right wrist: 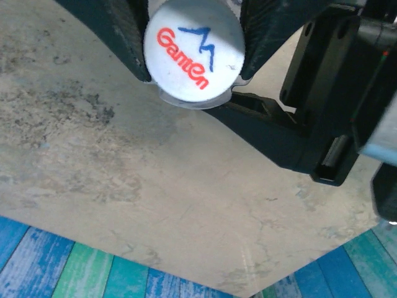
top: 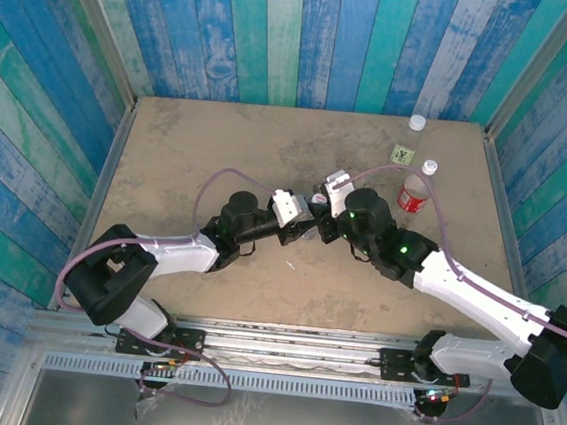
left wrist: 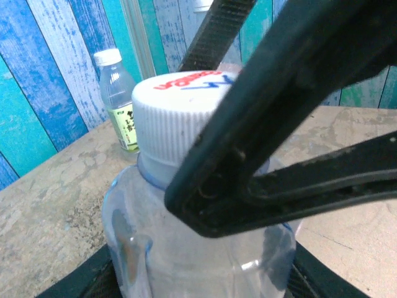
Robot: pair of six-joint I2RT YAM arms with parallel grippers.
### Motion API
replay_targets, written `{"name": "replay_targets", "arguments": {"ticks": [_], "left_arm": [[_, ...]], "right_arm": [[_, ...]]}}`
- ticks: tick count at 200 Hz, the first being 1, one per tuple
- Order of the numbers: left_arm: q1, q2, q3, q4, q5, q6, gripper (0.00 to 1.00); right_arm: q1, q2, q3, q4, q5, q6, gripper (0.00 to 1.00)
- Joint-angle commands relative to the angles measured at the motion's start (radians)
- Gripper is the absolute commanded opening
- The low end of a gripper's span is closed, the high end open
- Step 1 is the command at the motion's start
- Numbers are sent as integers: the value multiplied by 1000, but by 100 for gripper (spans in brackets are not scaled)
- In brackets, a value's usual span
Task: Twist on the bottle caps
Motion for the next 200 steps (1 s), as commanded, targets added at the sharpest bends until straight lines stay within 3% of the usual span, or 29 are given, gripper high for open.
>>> {"name": "replay_targets", "arguments": {"ticks": [1, 16, 26, 47, 63, 92, 155, 200], "left_arm": [[1, 24, 16, 49, 10, -9, 53], [1, 21, 3, 65, -5, -30, 62], [2, 13, -15, 76, -26, -45, 82], [4, -23, -71, 85, -70, -67, 100], [23, -37, -146, 120, -97, -102, 94], [85, -69, -287, 256, -99, -218, 94], [114, -209, -345, 161, -141, -205, 94], [123, -250, -331, 141, -140, -201, 94]], "right_arm": [[-3, 7, 18, -19, 3, -8, 29], [-3, 8, 19, -13, 24, -2, 27], [-3, 17, 20, -10, 53, 4, 26], [-4, 55, 31, 12, 108, 2, 26], [-14, 101, 48, 50, 129, -4, 26], [-67, 227, 95, 104, 123, -6, 27], [-120, 411, 146, 150, 94, 13, 30], [-119, 376, 147, 135, 90, 5, 53]]}}
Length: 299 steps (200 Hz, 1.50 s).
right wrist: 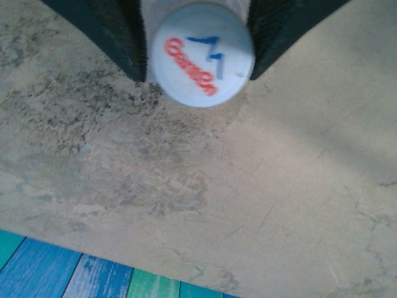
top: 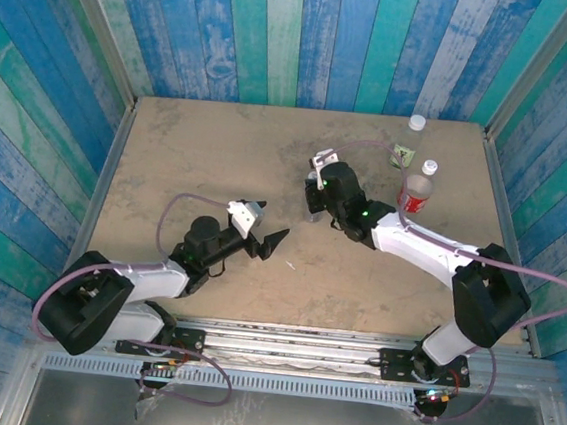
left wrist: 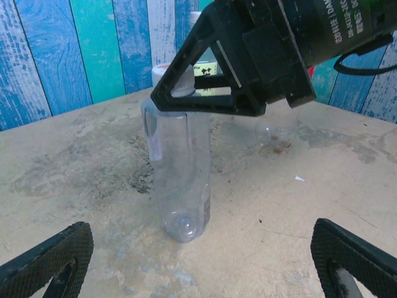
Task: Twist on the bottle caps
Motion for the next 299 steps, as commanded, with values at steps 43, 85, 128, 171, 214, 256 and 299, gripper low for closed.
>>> {"name": "replay_targets", "arguments": {"ticks": [43, 85, 128, 171, 214, 256, 299], "left_arm": [[11, -38, 32, -20, -15, -2, 94], [18, -51, 54, -53, -29, 16, 94], [28, -54, 65, -61, -32, 11, 94], [66, -106, 81, -129, -95, 21, 94], [149, -162, 79, -181, -217, 19, 94], [248, -165, 82, -214, -314, 16, 94], [315, -188, 62, -241, -399, 21, 94]], "right_arm": [[0, -71, 41, -67, 4, -36, 70], [-4, -149, 31, -83, 14, -50, 75], [-8, -226, 10, -100, 12, -53, 77], [-63, -408, -37, -160, 23, -83, 86], [-230, -660, -149, -196, 84, -128, 93], [-472, -799, -221, -243, 42, -106, 96], [-548, -895, -400, -170, -35, -107, 96]]}}
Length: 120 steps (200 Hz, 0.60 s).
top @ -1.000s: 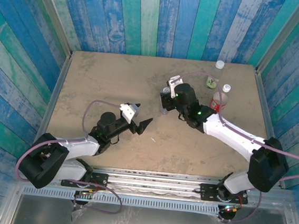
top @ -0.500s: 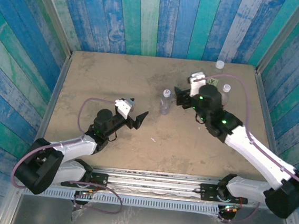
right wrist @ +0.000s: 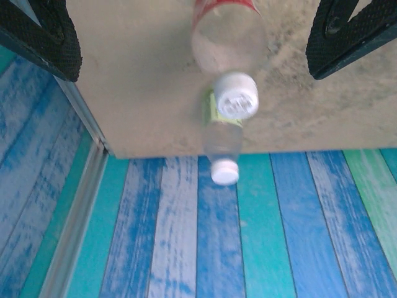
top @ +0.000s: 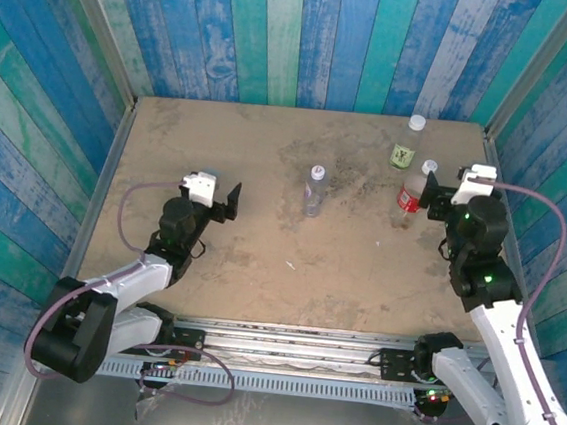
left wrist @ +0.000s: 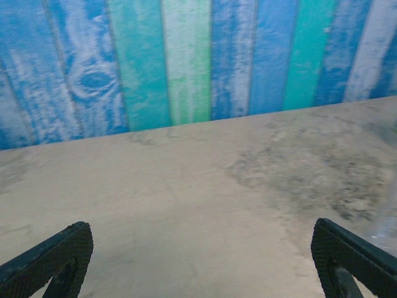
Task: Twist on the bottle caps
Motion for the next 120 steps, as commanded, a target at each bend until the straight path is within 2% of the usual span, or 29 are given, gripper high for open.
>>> {"name": "replay_targets", "arguments": {"ticks": [1, 27, 51, 61, 79, 120], "left_arm": [[16, -50, 4, -31, -94, 16, 94], [42, -37, -12, -4, -116, 24, 94], [89, 16, -31, 71, -96, 24, 94], [107, 48, -27, 102, -89, 13, 94], [137, 78, 25, 26, -60, -7, 94], [189, 72, 25, 21, -14, -45, 94]], "right_arm": [[-10, -56, -107, 27, -68, -9, 96], [-10, -112, -253, 128, -153, -48, 98], [-10, -98, -352, 230, -181, -78, 100], [-10, -78, -387, 284, -181, -88, 100], [-9, -26, -446, 400, -175, -106, 100], [-13, 130, -506, 606, -175, -155, 100]]}}
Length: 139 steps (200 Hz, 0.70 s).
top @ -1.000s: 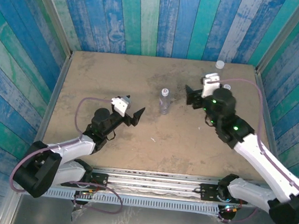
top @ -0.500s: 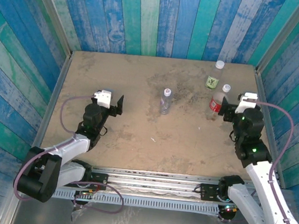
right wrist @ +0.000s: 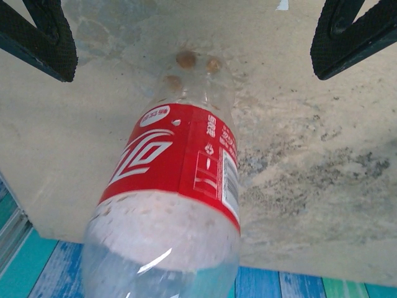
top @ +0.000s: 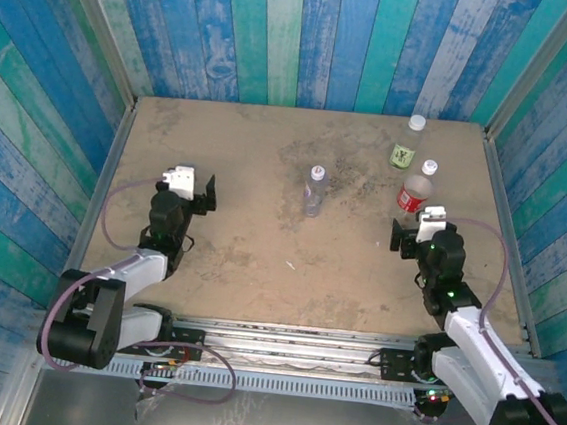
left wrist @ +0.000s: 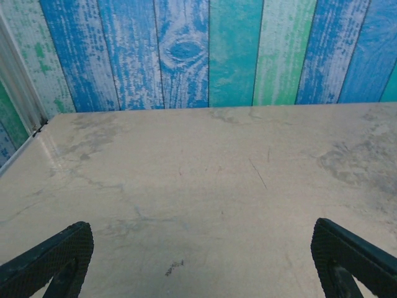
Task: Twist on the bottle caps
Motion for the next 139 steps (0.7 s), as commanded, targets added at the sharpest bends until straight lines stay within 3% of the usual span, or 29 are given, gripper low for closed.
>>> {"name": "replay_targets", "arguments": {"ticks": [1, 42, 102, 139], "left_arm": [[19, 2, 16, 14, 31, -29, 94], [22, 15, -45, 149, -47, 59, 94], [78, 89, -10, 146, 3, 10, 94], [97, 212, -30, 276, 18, -5, 94]], "right_arm": [[-6, 56, -18, 200, -10, -47, 100], [-28, 167, -24, 319, -61, -83, 100], [-92, 288, -27, 457, -162, -55, 100], [-119, 363, -27, 538, -189, -40, 100]]}}
